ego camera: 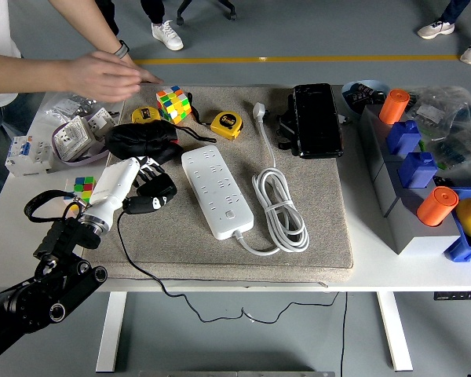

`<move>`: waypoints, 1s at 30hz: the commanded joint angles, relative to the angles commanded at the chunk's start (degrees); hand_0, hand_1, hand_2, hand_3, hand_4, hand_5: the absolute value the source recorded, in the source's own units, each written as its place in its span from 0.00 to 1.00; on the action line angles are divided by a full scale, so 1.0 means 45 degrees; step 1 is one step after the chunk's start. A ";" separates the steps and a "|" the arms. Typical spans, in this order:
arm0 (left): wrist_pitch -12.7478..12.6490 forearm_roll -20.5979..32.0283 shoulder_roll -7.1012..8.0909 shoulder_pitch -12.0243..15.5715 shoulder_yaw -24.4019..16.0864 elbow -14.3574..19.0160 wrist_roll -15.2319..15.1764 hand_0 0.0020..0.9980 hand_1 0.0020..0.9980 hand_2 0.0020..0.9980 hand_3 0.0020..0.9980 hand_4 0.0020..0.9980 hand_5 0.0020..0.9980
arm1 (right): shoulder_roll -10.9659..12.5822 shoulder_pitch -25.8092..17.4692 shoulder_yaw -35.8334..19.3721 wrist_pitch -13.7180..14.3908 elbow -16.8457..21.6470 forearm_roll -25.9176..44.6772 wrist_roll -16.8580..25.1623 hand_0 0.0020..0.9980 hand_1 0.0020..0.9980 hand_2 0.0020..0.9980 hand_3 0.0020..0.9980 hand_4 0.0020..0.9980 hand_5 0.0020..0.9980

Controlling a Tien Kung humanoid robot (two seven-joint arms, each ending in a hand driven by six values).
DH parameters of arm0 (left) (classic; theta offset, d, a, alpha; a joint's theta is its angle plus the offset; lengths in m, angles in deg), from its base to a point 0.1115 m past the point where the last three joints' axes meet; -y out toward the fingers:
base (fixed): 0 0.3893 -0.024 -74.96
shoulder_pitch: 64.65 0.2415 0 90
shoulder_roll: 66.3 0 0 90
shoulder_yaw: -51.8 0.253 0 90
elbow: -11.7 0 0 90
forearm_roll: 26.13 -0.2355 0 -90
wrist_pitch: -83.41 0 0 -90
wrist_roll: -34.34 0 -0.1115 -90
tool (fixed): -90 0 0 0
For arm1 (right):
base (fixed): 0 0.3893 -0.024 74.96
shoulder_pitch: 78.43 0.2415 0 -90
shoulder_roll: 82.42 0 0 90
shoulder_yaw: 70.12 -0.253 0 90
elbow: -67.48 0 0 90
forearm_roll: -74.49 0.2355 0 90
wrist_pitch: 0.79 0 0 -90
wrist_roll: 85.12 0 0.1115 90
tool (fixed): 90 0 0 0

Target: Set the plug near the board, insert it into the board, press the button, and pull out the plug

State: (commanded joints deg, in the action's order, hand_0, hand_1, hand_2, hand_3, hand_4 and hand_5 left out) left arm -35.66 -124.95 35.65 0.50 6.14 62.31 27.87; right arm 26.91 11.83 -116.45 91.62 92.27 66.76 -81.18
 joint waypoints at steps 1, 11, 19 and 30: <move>0.0007 0.0004 0.0008 0.0010 -0.0007 0.0013 -0.0002 0.37 0.51 0.55 0.57 0.84 0.00 | -0.0004 -0.0002 -0.0014 0.0001 0.0002 -0.0002 0.0001 0.60 0.65 0.61 0.51 0.81 0.50; 0.0273 -0.0145 0.0009 0.0102 -0.0280 0.0145 0.0201 0.45 0.61 0.60 0.60 1.00 0.25 | 0.0006 0.0002 -0.0008 -0.0008 0.0008 -0.0011 -0.0006 0.60 0.65 0.61 0.51 0.81 0.50; 0.0538 -0.0298 0.0128 0.0454 -0.0975 0.0663 0.0280 0.53 0.67 0.70 0.70 1.00 0.37 | 0.0014 -0.0025 -0.0010 -0.0009 0.0014 -0.0030 -0.0011 0.60 0.65 0.61 0.51 0.81 0.50; 0.0389 0.0128 0.0373 0.1079 -0.2173 0.1665 -0.0240 0.55 0.69 0.71 0.71 1.00 0.42 | 0.0010 0.0001 -0.0067 -0.0001 0.0022 -0.0049 -0.0009 0.60 0.65 0.61 0.51 0.81 0.50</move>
State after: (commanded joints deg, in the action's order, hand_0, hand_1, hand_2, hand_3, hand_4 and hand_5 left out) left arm -33.91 -124.37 37.33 5.36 -3.64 69.80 26.79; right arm 26.95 11.84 -116.75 91.62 92.37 66.54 -81.23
